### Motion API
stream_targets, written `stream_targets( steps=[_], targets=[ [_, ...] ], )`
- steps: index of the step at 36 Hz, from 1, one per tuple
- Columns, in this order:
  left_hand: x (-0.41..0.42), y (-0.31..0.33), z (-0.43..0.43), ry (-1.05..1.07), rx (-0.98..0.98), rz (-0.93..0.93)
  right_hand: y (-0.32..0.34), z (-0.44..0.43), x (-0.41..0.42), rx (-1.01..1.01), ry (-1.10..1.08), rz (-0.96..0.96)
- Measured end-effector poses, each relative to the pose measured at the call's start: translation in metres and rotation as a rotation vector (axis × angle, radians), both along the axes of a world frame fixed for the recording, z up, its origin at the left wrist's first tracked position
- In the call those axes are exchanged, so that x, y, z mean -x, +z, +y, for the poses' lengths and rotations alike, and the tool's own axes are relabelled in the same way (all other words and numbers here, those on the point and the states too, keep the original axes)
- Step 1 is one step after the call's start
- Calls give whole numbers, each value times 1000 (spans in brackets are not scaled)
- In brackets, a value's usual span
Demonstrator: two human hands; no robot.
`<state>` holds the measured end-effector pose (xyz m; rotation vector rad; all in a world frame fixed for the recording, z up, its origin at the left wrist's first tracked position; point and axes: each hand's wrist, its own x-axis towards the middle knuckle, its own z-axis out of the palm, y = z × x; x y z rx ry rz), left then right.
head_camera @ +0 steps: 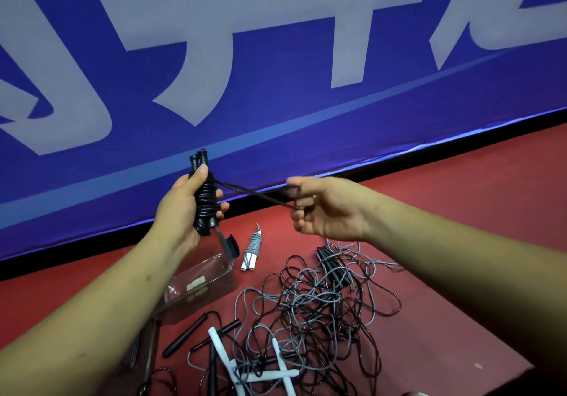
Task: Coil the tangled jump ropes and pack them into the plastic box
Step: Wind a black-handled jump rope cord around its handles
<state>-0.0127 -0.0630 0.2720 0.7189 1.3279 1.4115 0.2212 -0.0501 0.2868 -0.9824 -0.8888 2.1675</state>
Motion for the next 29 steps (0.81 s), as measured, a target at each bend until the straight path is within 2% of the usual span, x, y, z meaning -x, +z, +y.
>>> stream_targets(
  steps=[3, 5, 8, 12, 16, 19, 23, 26, 29],
  targets=[
    [4, -3, 2, 21, 30, 20, -3, -7, 3, -161, 137, -152],
    [9, -6, 3, 23, 52, 36, -3, -10, 5, -240, 162, -184],
    [14, -10, 6, 33, 81, 66, -5, -10, 3, -213, 104, -117],
    [26, -8, 12, 95, 112, 56, -3, -7, -3, -135, -21, 84],
    [41, -11, 11, 133, 124, 107, 6, -10, -4, -160, 95, 156],
    [37, -15, 9, 128, 97, 259, 13, -12, 7, -160, 120, 37],
    [31, -15, 7, 61, 69, 516, 8, -11, 13, -222, -16, -205],
    [30, -14, 2, 2, 84, 707, 6, -9, 7, -189, -49, -311],
    [35, -11, -2, 2, 68, 751, 6, -7, 1, -130, -49, -345]
  ],
)
